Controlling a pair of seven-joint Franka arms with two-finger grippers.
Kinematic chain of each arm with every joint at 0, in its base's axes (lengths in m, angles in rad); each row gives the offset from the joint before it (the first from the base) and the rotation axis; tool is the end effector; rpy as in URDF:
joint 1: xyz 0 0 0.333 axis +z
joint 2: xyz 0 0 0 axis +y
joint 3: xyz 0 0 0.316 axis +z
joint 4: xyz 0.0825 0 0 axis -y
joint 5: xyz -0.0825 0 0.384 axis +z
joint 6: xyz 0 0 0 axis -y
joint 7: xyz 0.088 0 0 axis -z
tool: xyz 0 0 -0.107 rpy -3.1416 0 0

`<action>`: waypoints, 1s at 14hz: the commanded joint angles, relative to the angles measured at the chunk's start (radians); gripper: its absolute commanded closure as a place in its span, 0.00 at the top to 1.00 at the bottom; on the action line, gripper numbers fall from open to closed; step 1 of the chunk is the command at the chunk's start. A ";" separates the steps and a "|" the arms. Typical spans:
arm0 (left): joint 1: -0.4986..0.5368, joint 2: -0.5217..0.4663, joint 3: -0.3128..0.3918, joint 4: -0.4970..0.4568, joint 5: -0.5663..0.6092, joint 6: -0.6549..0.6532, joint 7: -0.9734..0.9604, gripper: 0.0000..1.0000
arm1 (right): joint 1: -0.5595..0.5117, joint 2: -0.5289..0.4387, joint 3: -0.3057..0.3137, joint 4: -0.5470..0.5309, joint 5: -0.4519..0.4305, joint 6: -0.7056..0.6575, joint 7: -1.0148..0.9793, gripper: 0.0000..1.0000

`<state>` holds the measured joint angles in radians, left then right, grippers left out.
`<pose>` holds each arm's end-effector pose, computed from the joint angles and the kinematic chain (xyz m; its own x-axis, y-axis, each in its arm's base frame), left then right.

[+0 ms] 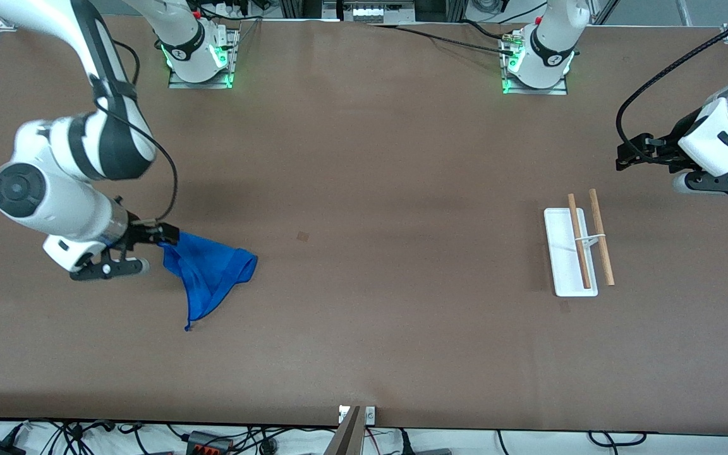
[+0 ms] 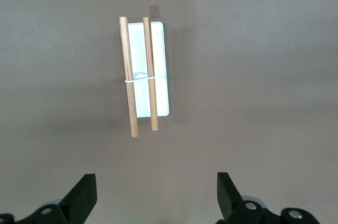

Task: Pass towel and hang on rack
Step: 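Grasp the blue towel's corner with the right gripper and lift it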

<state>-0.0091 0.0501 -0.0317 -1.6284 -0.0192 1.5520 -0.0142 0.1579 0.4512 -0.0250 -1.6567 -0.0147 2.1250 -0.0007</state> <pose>0.5621 -0.0246 0.5680 0.9916 -0.0268 -0.1264 -0.0246 -0.9995 0.0189 0.6679 0.0905 0.3504 0.9895 0.1435 0.0171 0.1431 -0.9894 0.0235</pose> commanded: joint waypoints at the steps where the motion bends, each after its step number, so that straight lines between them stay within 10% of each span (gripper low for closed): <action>1: 0.008 0.019 0.000 0.036 -0.016 -0.030 0.023 1.00 | 0.000 0.085 -0.006 0.038 0.018 0.114 -0.002 1.00; 14: 0.008 0.019 0.000 0.038 -0.018 -0.032 0.053 1.00 | -0.008 0.454 0.023 0.241 0.120 0.403 -0.019 1.00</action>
<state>-0.0091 0.0517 -0.0317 -1.6261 -0.0192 1.5460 0.0110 0.1575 0.8783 -0.0151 -1.4515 0.0672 2.5259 -0.0044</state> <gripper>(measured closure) 0.000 0.000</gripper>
